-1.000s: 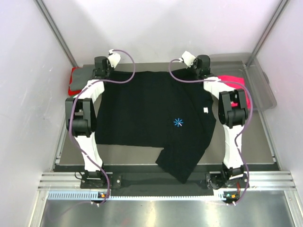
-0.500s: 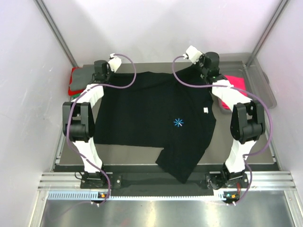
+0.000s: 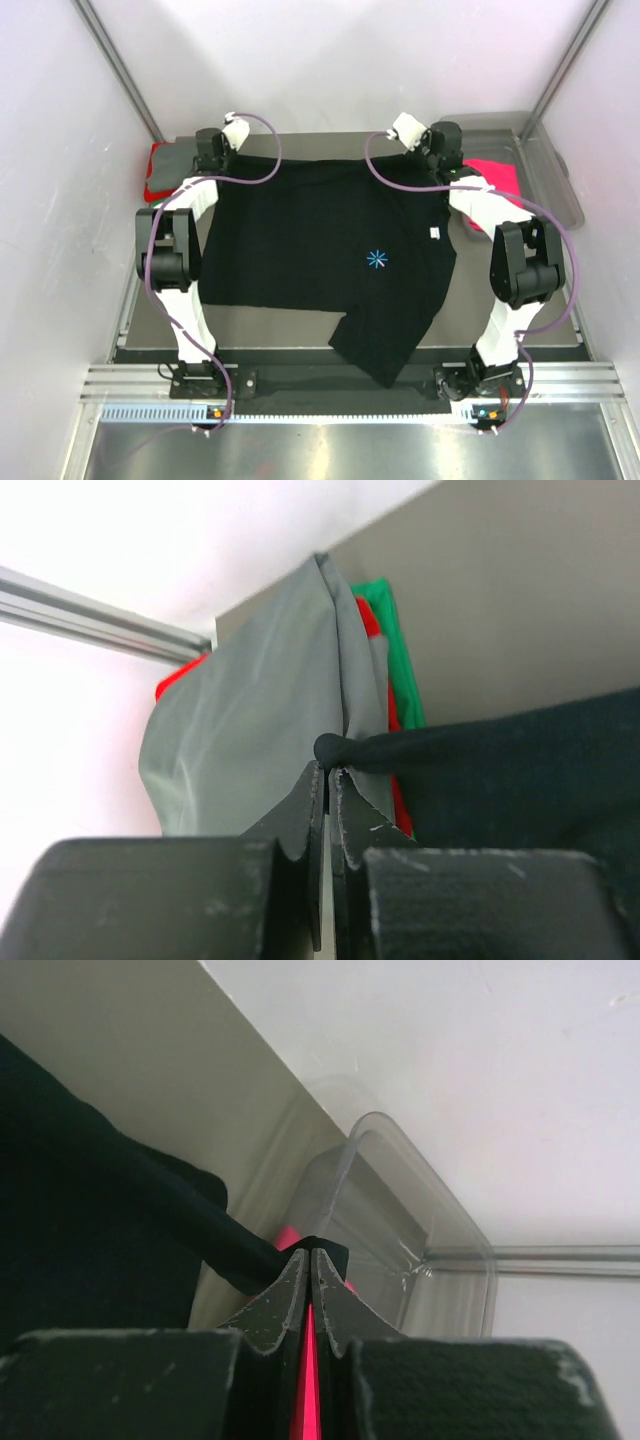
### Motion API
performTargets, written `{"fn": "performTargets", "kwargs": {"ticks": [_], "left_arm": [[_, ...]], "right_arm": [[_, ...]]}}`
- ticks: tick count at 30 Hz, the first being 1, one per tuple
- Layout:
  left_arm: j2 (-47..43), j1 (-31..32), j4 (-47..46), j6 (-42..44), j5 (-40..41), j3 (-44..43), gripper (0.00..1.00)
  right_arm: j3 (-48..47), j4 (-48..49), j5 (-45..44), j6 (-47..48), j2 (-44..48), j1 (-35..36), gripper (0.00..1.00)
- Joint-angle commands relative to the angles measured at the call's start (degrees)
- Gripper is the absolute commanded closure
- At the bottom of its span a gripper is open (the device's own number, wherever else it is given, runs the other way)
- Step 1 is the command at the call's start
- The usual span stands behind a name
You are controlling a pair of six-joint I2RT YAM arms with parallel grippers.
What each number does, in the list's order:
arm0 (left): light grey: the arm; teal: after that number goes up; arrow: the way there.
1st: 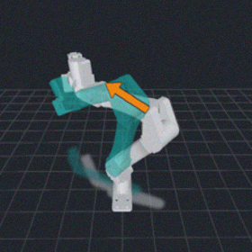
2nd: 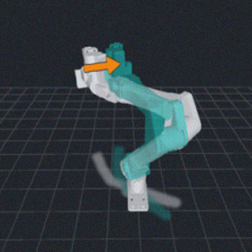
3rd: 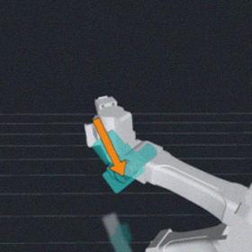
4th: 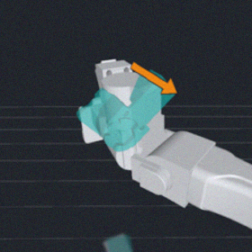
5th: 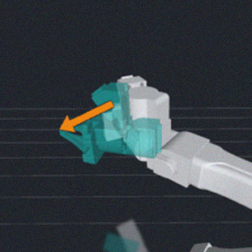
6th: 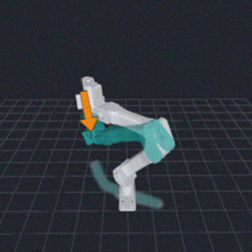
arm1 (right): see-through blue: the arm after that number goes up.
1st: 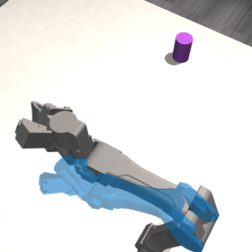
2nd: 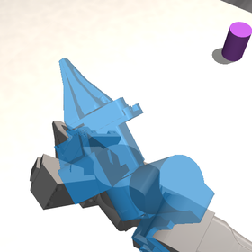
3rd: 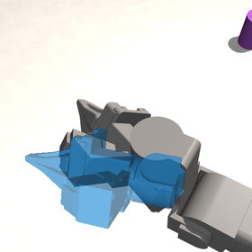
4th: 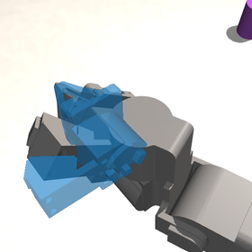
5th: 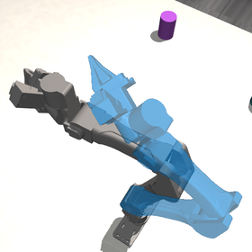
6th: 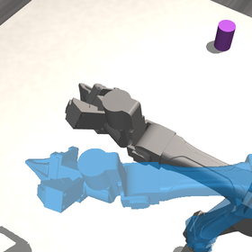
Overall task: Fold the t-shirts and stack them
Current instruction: Fold the tshirt
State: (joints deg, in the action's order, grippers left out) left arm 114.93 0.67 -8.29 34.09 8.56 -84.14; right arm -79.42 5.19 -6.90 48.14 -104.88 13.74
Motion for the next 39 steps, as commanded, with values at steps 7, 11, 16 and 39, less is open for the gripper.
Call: {"fn": "performTargets", "kwargs": {"ticks": [7,11,16,39], "left_arm": [[-2.35,-3.13,-7.70,-3.59,-1.09,2.48,1.00],[-3.75,-3.39,-8.84,-3.67,-1.09,5.56,1.00],[-5.16,-3.57,-9.02,-3.94,-2.14,8.11,1.00],[-9.38,-3.57,-5.68,-4.99,-5.48,18.04,1.00]], "right_arm": [[-0.04,-1.15,-1.63,-1.12,4.16,0.06,1.00],[1.45,-2.37,-1.63,-2.26,6.00,0.15,1.00],[4.62,-2.55,-1.72,-2.88,8.90,0.15,1.00],[21.58,-4.66,1.00,-5.95,15.32,-0.11,1.00]]}}
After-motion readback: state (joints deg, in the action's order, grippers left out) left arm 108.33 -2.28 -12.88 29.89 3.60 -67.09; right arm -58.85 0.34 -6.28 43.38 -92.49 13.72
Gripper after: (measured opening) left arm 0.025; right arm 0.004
